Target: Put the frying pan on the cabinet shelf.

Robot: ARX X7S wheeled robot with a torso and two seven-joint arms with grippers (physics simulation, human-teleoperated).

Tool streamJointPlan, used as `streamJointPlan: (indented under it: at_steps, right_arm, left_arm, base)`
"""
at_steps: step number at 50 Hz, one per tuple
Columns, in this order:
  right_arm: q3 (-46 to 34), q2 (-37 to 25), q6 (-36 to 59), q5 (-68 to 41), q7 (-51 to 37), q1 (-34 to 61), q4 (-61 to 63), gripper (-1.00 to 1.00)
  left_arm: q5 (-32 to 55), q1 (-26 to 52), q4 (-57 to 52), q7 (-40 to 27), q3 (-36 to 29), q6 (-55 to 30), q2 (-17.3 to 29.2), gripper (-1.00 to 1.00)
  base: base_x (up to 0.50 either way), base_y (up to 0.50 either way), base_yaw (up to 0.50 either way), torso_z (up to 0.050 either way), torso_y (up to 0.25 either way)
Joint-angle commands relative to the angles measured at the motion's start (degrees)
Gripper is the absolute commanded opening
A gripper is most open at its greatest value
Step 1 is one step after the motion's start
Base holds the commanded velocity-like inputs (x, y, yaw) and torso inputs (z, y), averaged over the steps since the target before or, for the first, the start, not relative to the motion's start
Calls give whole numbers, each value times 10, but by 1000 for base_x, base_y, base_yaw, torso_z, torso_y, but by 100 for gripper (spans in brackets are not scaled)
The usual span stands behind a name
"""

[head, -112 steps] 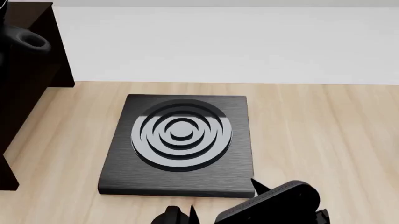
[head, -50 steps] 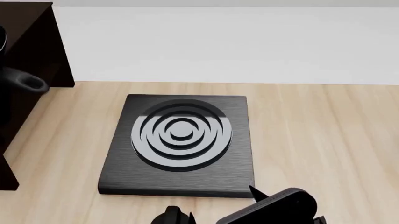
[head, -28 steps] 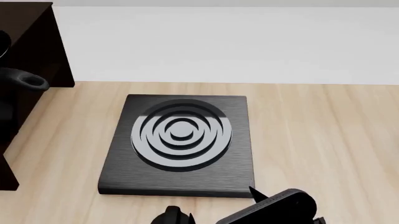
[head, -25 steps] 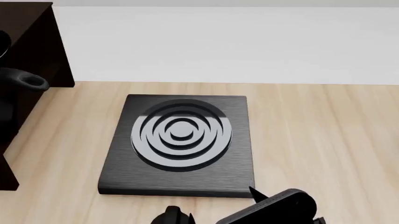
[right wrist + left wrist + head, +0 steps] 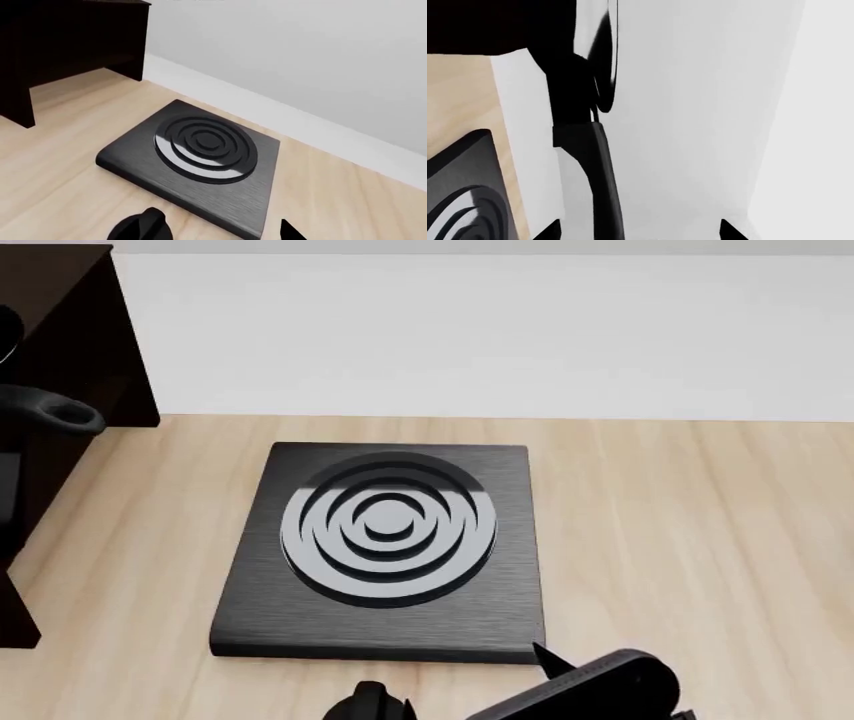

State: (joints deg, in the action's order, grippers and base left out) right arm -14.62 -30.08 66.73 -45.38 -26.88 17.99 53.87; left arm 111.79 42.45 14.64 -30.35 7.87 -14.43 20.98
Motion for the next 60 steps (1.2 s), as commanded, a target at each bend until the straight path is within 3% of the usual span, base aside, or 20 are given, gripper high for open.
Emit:
streamJointPlan:
  at_steps: [1, 51, 60]
  right_arm:
    - [3, -1, -23, 2, 1, -5, -4, 100]
    - [-2, -18, -62, 3, -8, -20, -15, 100]
    - [6, -19, -72, 4, -15, -24, -18, 100]
  left_arm:
    - [-6, -42, -103, -36, 11, 21, -9, 100]
    - [28, -183, -439, -162, 55, 50, -33, 100]
    - [-12, -229, -499, -151, 42, 11, -8, 100]
  base:
    - [0, 0, 0, 0, 0]
    - [0, 0, 0, 0, 0]
    - [0, 0, 0, 0, 0]
